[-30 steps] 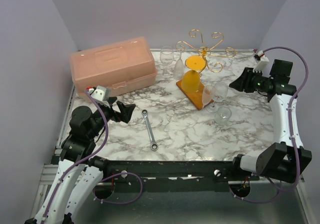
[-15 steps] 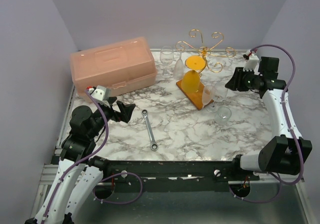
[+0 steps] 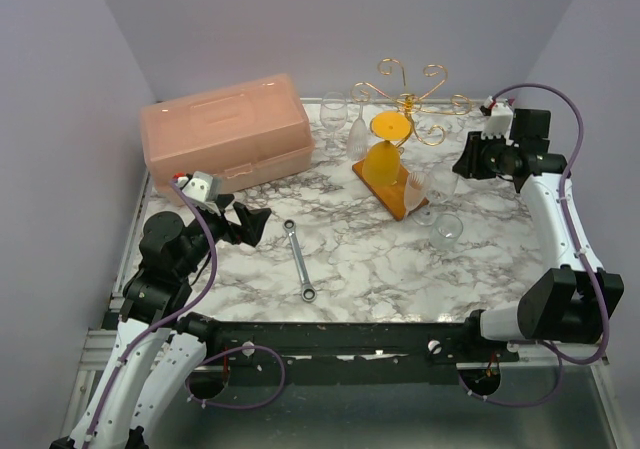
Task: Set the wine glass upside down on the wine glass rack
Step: Pick up the wine glass at the center of the board.
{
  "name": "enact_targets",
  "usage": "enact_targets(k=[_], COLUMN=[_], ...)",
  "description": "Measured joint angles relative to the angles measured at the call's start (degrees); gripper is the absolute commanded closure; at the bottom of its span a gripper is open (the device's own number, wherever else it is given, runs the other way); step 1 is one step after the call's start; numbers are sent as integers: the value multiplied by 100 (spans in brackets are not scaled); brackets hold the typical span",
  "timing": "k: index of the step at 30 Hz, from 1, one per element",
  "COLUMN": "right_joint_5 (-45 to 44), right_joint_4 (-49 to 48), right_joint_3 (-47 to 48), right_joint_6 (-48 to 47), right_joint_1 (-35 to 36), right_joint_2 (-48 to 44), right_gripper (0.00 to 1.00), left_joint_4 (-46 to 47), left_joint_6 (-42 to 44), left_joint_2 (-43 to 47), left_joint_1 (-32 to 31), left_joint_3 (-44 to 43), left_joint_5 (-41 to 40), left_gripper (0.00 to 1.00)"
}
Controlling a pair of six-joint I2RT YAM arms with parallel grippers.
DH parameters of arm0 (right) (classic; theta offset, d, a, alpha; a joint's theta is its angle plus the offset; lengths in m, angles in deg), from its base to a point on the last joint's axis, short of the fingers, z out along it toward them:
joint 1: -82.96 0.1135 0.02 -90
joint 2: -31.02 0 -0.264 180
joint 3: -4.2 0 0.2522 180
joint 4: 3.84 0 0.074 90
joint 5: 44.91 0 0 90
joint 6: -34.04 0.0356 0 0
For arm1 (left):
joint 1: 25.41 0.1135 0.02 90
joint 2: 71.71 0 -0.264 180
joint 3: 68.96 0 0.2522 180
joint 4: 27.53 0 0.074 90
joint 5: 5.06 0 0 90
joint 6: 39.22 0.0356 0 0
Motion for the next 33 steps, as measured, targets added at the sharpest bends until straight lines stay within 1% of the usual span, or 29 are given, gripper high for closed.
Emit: enact_targets(k=[5, 17, 26, 33], right_joint_5=[-122, -334, -535, -693], right_joint_4=[44, 90, 232, 297], right_joint_3=[66, 103, 105, 120], right_joint_6=[-101, -433, -654, -754], right_joint_1=[35, 72, 72, 72], right_joint_2=[28, 48, 48, 50], right_gripper=[71, 73, 81, 91], left_joint_4=[2, 2, 4, 2], left_joint_6=[-2, -4, -9, -20], left_joint_2=[0, 0, 0, 0], left_joint_1=[11, 39, 46, 48], left_joint_3=[0, 0, 0, 0], left_joint_5=[31, 85, 103, 105], left_gripper=[2, 1, 2, 1])
